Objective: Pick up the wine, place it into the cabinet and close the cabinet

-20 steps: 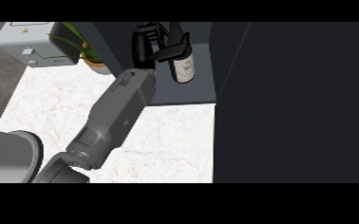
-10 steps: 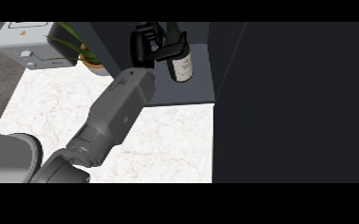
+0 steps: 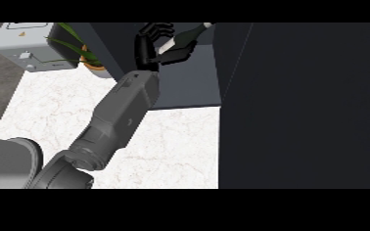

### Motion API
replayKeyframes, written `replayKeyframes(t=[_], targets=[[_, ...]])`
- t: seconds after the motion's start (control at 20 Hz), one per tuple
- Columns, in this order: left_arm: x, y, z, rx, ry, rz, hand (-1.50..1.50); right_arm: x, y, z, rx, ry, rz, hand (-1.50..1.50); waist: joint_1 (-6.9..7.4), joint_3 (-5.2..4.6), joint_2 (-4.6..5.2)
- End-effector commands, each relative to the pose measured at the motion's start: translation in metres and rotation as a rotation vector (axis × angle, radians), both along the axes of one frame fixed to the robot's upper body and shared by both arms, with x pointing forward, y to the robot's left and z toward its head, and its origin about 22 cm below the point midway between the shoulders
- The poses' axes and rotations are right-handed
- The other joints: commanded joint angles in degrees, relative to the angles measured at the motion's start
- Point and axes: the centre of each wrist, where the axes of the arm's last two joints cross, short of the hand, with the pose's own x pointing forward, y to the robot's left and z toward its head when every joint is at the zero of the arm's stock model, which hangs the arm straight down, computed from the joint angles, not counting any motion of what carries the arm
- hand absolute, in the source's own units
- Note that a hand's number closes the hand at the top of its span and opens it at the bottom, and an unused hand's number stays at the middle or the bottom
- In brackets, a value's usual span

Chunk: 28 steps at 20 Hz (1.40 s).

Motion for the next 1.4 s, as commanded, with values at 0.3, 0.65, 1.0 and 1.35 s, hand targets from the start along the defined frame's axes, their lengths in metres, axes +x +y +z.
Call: replayKeyframes(t=[0.3, 0.65, 1.0, 1.35], targets=[[-0.014, 0.024, -0.036, 0.107, 0.058, 0.093, -1.5, -0.008, 0.005, 0.009, 0.018, -0.034, -0.002, -1.5, 0.12, -0.5, 0.91], [-0.012, 0.02, -0.033, 0.13, 0.072, 0.112, -1.5, -0.006, 0.004, 0.007, -0.007, -0.031, 0.017, -1.5, -0.55, -0.52, 1.19], [-0.008, 0.037, -0.03, 0.072, 0.024, 0.099, -1.5, -0.005, -0.001, 0.006, -0.001, -0.031, 0.015, -1.5, -0.54, -0.51, 1.21], [-0.017, 0.022, -0.042, 0.058, -0.006, 0.038, -1.5, -0.013, 0.008, 0.007, 0.01, -0.045, 0.023, -1.5, -0.41, -0.54, 1.04]])
